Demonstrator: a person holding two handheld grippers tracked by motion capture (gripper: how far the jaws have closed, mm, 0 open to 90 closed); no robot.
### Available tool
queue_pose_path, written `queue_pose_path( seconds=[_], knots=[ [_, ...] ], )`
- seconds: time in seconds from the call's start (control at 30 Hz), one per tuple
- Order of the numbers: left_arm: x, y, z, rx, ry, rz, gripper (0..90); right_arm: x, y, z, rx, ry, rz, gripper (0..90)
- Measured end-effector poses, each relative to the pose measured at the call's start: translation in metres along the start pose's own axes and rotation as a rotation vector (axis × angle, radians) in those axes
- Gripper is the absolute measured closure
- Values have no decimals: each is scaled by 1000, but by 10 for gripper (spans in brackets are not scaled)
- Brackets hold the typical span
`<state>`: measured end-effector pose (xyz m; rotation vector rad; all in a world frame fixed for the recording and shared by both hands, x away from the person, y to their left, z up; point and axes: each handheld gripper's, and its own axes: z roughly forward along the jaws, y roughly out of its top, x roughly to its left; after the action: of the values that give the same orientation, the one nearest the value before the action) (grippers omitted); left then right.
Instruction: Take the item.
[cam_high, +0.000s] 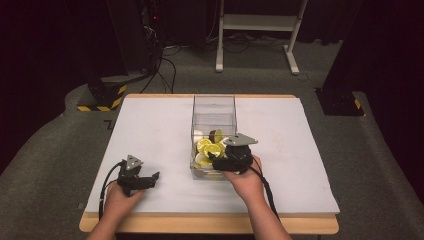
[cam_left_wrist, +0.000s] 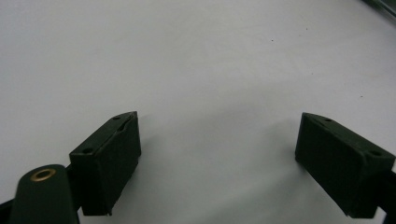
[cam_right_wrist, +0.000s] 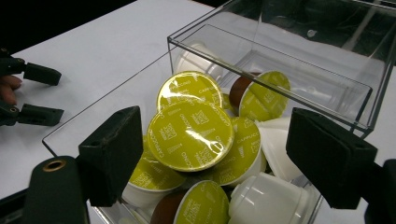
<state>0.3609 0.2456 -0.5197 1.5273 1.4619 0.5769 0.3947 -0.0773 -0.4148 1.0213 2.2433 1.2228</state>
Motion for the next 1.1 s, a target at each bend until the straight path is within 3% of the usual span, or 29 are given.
queue_pose_path(
  seconds=[0.63,1.1],
  knots=[
    [0,0,0,-6,0,-6,144,13,-1,15,54,23,-36,209],
    [0,0,0,0,0,1,144,16,-2,23,78,3,-55,283]
  ],
)
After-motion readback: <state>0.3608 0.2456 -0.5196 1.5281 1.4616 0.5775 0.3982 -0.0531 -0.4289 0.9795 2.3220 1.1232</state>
